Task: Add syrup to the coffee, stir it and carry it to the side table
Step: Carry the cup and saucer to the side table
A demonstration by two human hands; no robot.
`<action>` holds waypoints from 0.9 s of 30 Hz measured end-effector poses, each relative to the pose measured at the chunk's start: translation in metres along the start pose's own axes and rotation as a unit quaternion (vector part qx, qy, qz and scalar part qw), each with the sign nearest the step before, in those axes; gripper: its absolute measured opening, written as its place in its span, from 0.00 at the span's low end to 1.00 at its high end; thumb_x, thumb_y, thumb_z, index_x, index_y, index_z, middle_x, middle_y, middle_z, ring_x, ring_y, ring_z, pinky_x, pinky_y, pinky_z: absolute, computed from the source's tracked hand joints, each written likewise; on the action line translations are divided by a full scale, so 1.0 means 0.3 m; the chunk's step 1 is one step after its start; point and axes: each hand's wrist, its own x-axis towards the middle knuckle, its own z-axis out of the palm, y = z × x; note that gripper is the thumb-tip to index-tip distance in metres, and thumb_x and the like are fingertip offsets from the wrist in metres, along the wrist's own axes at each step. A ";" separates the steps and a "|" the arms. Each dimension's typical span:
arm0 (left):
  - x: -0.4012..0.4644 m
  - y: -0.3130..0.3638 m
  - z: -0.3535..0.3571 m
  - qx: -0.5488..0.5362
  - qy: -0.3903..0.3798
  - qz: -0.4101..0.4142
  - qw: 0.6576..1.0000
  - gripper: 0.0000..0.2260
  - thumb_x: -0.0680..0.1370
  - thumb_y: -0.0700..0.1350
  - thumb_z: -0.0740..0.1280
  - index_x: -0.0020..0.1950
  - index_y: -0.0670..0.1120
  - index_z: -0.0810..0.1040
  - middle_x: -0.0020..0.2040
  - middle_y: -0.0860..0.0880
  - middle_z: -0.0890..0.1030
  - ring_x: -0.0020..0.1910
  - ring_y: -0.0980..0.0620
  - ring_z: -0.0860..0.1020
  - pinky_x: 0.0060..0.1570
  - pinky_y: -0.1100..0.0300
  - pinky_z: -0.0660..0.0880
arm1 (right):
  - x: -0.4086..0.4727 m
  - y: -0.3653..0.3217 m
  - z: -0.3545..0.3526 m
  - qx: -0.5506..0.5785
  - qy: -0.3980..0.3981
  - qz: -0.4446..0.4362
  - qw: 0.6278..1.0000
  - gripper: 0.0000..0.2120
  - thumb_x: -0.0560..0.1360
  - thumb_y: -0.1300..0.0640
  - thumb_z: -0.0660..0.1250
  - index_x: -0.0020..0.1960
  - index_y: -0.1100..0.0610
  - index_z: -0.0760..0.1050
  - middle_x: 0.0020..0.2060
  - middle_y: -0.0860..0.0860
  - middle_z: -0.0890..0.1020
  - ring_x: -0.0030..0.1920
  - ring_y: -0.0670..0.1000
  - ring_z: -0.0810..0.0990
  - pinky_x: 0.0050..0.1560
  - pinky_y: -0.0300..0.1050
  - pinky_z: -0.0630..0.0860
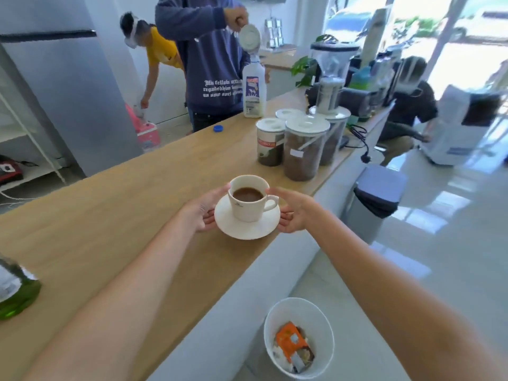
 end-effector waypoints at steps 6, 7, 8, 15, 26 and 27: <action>-0.101 0.002 0.502 0.068 -0.114 0.011 0.991 0.25 0.63 0.62 0.76 0.42 0.42 0.74 0.40 0.47 0.79 0.36 0.54 0.78 0.28 0.62 0.76 | -0.163 -0.007 -0.490 0.084 0.073 -0.039 0.993 0.30 0.60 0.52 0.79 0.55 0.65 0.73 0.43 0.55 0.79 0.40 0.53 0.80 0.47 0.46 0.79; -0.112 -0.002 0.552 0.067 -0.123 0.016 0.990 0.25 0.63 0.61 0.76 0.42 0.42 0.74 0.40 0.47 0.80 0.36 0.54 0.78 0.31 0.61 0.77 | -0.183 -0.004 -0.535 0.095 0.078 -0.040 0.992 0.29 0.60 0.52 0.78 0.54 0.65 0.73 0.43 0.55 0.80 0.40 0.53 0.81 0.49 0.46 0.79; -0.143 -0.017 0.656 0.078 -0.143 0.016 0.987 0.25 0.63 0.61 0.76 0.42 0.41 0.73 0.41 0.46 0.79 0.37 0.53 0.78 0.36 0.60 0.78 | -0.228 0.007 -0.636 0.109 0.095 -0.048 0.988 0.28 0.60 0.52 0.78 0.53 0.65 0.73 0.43 0.55 0.80 0.40 0.53 0.81 0.51 0.46 0.79; -0.386 -0.165 1.273 0.154 -0.247 0.000 0.957 0.26 0.64 0.60 0.76 0.46 0.41 0.74 0.39 0.46 0.78 0.35 0.52 0.78 0.35 0.60 0.77 | -0.501 0.107 -1.234 0.168 0.206 -0.062 0.962 0.23 0.60 0.50 0.77 0.43 0.64 0.71 0.36 0.55 0.77 0.36 0.52 0.77 0.48 0.45 0.75; -0.774 -0.426 2.095 0.258 -0.398 -0.017 0.880 0.30 0.63 0.60 0.76 0.53 0.40 0.74 0.46 0.46 0.78 0.41 0.50 0.78 0.54 0.59 0.77 | -0.895 0.339 -1.970 0.307 0.360 -0.100 0.876 0.27 0.60 0.50 0.79 0.47 0.66 0.70 0.39 0.56 0.77 0.37 0.53 0.78 0.55 0.48 0.76; -0.802 -0.447 2.155 0.267 -0.410 -0.018 0.872 0.29 0.64 0.60 0.76 0.54 0.40 0.74 0.45 0.46 0.77 0.39 0.51 0.77 0.55 0.59 0.77 | -0.916 0.354 -2.021 0.321 0.370 -0.102 0.866 0.29 0.60 0.50 0.79 0.49 0.66 0.71 0.40 0.56 0.77 0.38 0.53 0.78 0.57 0.48 0.76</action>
